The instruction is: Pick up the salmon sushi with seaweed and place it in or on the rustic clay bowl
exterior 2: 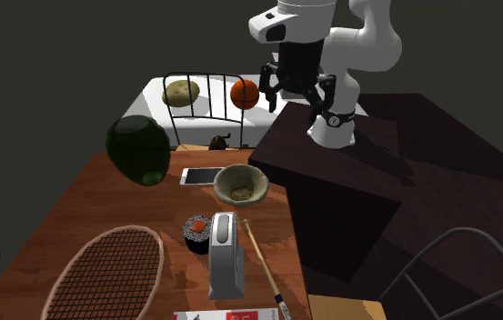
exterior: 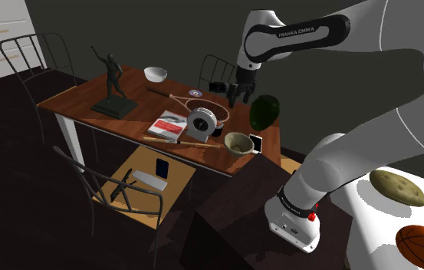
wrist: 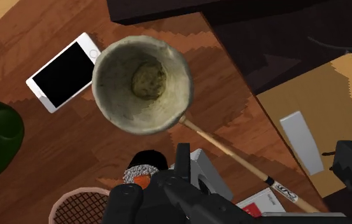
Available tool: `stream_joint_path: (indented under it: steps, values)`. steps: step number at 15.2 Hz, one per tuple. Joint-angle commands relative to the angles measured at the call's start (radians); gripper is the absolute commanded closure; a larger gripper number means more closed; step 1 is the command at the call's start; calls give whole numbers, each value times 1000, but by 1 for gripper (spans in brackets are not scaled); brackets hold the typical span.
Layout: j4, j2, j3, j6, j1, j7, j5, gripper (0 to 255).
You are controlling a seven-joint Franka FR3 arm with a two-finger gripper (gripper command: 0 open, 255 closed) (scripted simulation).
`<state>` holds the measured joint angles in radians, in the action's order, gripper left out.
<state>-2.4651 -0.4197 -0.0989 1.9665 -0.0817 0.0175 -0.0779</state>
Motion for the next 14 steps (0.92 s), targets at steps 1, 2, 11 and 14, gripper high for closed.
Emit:
stream_joint_path:
  steps: [1, 2, 11, 14]
  values:
    - [5, 70, -9, 66, -9, -11, -4, 0]
    - [11, 106, -14, 95, -13, -15, -5, 0]
    - [127, 447, -58, 315, -51, -41, 5, 0]
    - [186, 563, -69, 369, -65, -44, 20, 0]
